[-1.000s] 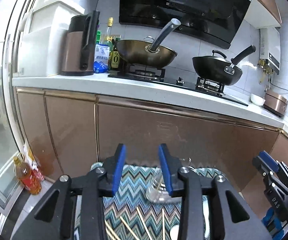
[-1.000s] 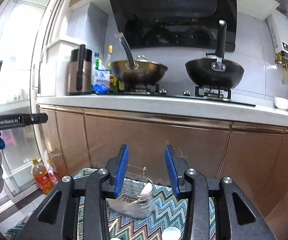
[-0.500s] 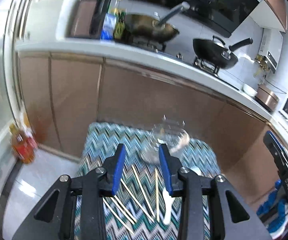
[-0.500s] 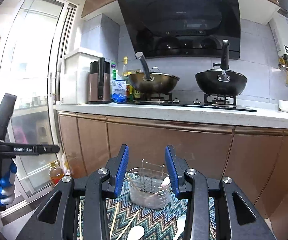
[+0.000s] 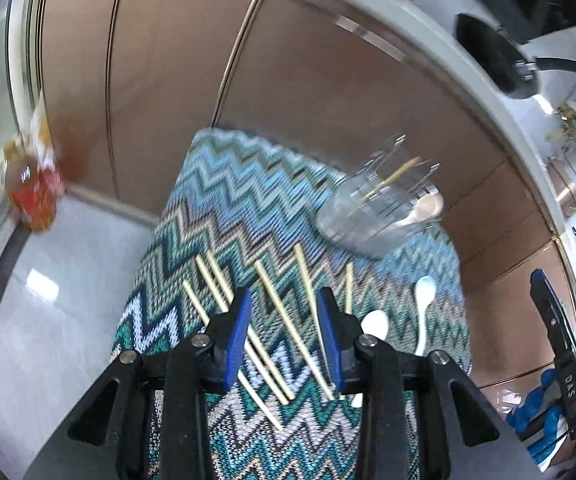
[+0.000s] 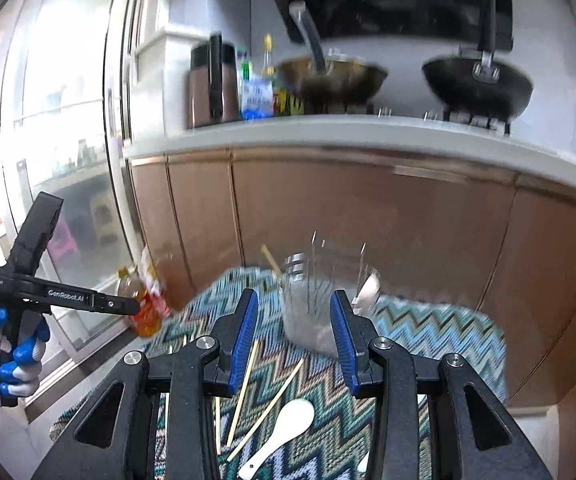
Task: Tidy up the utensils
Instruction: 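Withdraw both open tools from the holder back over the loose chopsticks, then grasp a bamboo chopstick with the right tool while the left tool grasps another chopstick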
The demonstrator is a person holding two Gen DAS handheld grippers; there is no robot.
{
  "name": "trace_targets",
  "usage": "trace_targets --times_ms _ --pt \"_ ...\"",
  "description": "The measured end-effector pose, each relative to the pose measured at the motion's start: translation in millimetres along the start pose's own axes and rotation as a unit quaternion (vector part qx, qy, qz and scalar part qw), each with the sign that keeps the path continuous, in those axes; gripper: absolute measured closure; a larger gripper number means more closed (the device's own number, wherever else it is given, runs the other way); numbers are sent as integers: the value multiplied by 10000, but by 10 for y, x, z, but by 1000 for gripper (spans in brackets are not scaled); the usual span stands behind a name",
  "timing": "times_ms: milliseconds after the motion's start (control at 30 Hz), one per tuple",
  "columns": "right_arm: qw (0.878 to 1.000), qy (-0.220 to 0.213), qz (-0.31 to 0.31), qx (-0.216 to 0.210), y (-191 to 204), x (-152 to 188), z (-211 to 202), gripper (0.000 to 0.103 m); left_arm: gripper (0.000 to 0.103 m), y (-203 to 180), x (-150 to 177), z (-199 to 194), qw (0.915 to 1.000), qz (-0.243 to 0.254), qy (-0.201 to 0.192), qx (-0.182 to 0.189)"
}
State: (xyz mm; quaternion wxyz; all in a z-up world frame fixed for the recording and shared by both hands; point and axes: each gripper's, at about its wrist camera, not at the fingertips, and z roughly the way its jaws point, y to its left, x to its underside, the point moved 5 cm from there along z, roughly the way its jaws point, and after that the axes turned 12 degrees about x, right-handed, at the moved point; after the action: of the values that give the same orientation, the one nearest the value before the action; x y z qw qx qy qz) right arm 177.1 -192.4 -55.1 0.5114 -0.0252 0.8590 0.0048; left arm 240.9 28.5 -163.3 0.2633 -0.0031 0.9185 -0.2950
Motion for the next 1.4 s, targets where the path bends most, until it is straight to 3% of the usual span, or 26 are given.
trace_targets --times_ms 300,500,633,1033,1400 --pt "9916 1180 -51 -535 257 494 855 66 82 647 -42 611 9941 -782 670 -348" --pt "9833 1681 -77 -701 401 669 1298 68 87 887 -88 912 9896 -978 927 -511" --pt "9770 1993 -168 -745 531 771 1552 76 90 968 -110 1063 9877 -1056 1030 -520" --pt "9601 2578 -810 -723 1025 1001 2156 83 91 1120 -124 1230 9839 -1253 1200 -425" --pt "9399 3182 -1096 -571 1154 1097 2618 86 92 1154 -171 1325 9804 -1329 1380 -455"
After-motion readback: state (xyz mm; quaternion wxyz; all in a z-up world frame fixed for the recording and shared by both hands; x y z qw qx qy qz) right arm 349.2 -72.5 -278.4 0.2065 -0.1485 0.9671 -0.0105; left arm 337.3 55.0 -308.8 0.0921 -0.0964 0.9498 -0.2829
